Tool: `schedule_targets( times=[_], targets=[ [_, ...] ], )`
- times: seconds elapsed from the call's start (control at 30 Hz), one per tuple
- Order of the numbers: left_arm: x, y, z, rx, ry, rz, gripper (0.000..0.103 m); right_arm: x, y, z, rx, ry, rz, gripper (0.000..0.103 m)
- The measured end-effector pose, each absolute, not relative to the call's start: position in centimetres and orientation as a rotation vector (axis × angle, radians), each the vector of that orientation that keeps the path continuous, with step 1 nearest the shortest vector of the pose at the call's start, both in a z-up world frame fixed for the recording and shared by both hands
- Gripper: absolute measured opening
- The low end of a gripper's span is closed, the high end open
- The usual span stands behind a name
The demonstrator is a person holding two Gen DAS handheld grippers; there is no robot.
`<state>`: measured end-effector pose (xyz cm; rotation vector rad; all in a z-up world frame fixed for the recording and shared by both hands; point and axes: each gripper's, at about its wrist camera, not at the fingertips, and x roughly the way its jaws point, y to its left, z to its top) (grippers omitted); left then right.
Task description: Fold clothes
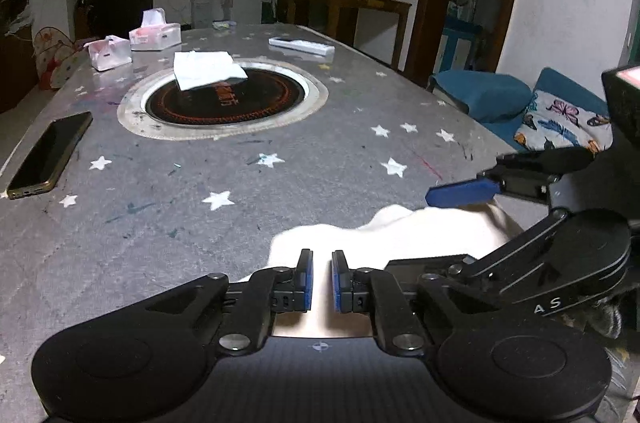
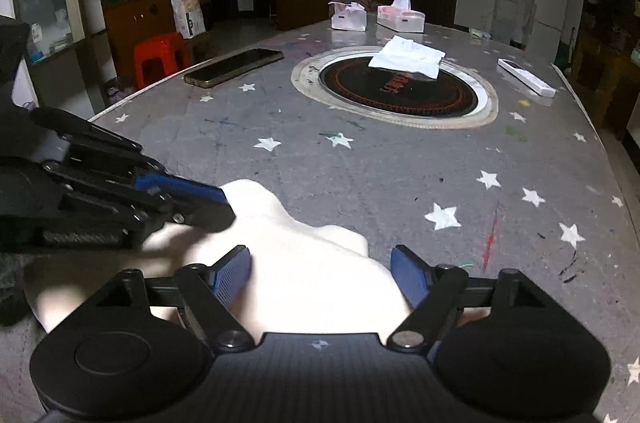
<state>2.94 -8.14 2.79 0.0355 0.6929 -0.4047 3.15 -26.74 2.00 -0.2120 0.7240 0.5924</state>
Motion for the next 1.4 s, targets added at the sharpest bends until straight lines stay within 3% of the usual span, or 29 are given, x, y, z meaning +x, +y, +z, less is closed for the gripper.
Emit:
schedule_targets(
  times=[0.2,0.33,0.57,0.97,1.4],
  targets=[
    [0.7,-6.5,4.7,0.018,0.616,-0.381,0.021,2.1,-27.5,3.6,-0.193,0.677,0.592,0.103],
    [-1.7,-5.8,5.2,0.023,0.578,-0.388,0.031,0.5,-27.8,5.0,-0.168,0.612,0.581,0.103],
    [-4.3,-5.2,4.5,0.013,0.586,-0.401,0.032,-2.4,-27.9,6.3,-0.097,0.523,0.638,0.103],
    [-3.3,-2.8,1.8,-0.030,0.668,-0.297,0.030,-0.7,-25.1,2.3,-0.023,0.791,0.725,0.103],
    [0.0,-3.1,1.8,-0.005,0.664,-0.259,0.028,-0.5,-25.9,2.7,-0.054,0.791,0.675,0.103]
  ],
)
